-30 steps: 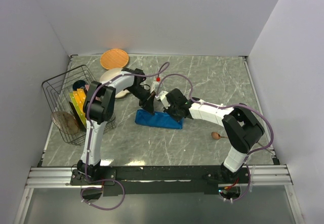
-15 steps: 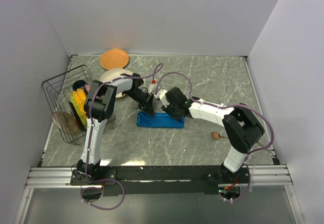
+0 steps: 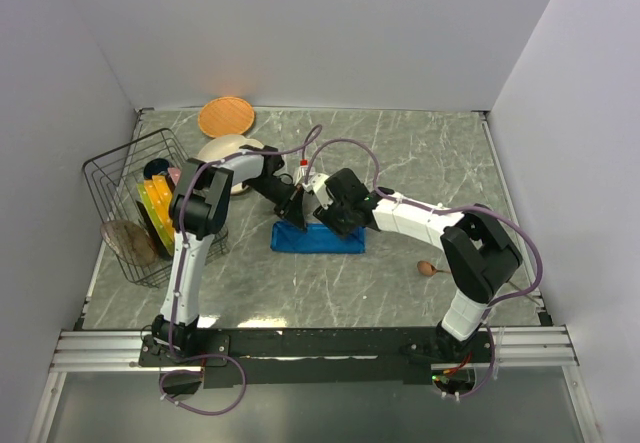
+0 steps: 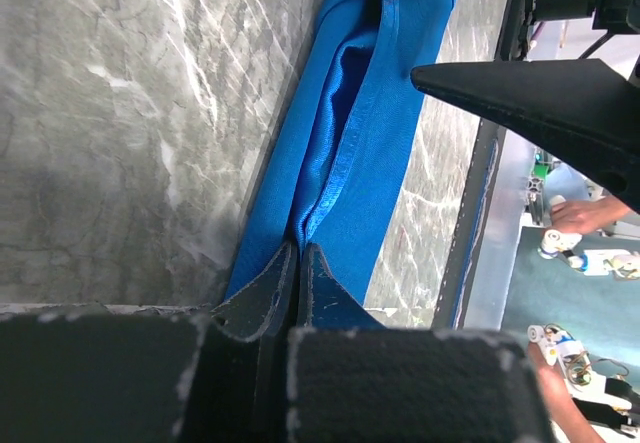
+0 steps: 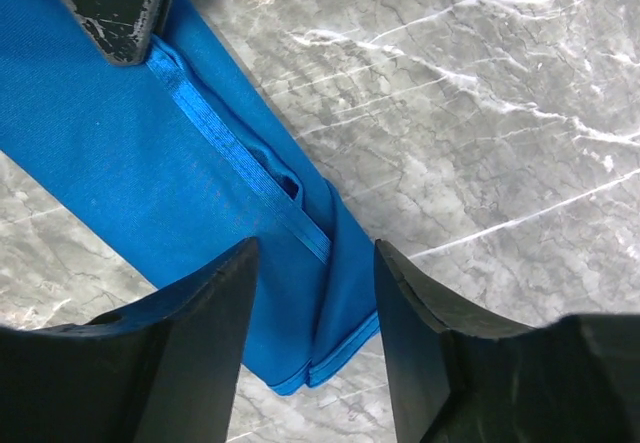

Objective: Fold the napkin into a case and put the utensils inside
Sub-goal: Stuff the top corner of the smaller-rectangle-folded napkin into the folded napkin.

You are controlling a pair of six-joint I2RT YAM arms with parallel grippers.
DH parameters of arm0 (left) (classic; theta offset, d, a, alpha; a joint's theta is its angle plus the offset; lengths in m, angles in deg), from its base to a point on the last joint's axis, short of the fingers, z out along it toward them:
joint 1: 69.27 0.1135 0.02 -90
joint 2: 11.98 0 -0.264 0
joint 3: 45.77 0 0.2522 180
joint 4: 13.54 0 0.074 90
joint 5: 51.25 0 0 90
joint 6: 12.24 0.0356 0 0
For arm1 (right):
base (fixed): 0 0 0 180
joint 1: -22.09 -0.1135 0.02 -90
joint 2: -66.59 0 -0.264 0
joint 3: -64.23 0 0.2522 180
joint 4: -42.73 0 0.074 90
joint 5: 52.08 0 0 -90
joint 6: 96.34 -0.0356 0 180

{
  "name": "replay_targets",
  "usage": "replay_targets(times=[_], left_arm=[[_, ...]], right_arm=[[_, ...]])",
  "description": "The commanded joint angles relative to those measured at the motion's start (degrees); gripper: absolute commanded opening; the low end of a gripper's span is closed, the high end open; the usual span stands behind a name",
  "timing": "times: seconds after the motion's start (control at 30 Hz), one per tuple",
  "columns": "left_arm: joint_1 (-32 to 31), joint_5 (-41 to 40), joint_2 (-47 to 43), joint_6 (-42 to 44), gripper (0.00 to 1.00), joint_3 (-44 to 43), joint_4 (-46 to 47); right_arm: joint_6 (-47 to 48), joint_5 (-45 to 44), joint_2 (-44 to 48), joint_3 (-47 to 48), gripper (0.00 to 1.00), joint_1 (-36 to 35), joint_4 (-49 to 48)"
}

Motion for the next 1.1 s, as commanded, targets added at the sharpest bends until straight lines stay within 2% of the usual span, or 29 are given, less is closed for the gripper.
replay_targets(times=[0.0, 0.2, 0.33, 0.53, 0.73, 0.77, 0.8, 0.87, 0.9, 0.93, 1.07], left_arm=[[-0.1, -2.3, 1.3, 2.2, 0.01, -2.0, 0.4], [-0.2, -0.2, -1.1, 3.0, 0.01, -2.5, -0.9], [-0.2, 1.5, -2.7, 3.4, 0.01, -3.2, -1.8], [-0.3, 2.4, -4.5, 1.7, 0.01, -3.7, 0.4], [-0.2, 0.7, -2.6, -0.2, 0.02, -3.4, 2.7], [-0.2, 0.1, -2.6, -0.8, 0.05, -2.7, 4.2], [-0.1, -0.7, -3.1, -1.4, 0.14, -2.3, 5.1], [0.9, -0.6, -4.2, -2.8, 0.22, -0.8, 8.1], [1.6, -0.6, -5.6, -3.2, 0.34, -0.4, 9.2], [2.0, -0.4, -6.6, -3.4, 0.4, -0.1, 9.9], [2.8, -1.3, -10.0, -2.3, 0.49, 0.7, 11.7]], right_arm=[[1.1, -0.1, -1.8, 0.4, 0.56, -0.6, -0.4], [2.8, 0.0, -4.0, 0.2, 0.42, -0.4, -0.1], [3.6, 0.5, -4.7, 0.3, 0.29, -0.3, -0.4], [4.9, 1.9, -4.2, -0.1, 0.2, -0.2, -1.1], [5.5, 2.1, -4.4, 0.1, 0.15, -0.1, -1.2], [5.6, 1.9, -4.5, 0.1, 0.15, 0.0, -1.2], [5.6, 1.9, -4.6, 0.1, 0.15, 0.0, -1.3], [5.7, 1.8, -4.7, 0.0, 0.14, 0.1, -1.2], [5.7, 1.7, -4.7, -0.1, 0.14, 0.0, -1.2], [5.7, 1.7, -4.8, -0.1, 0.14, 0.1, -1.2], [6.4, 1.4, -4.5, -0.4, 0.15, 0.1, -1.9]])
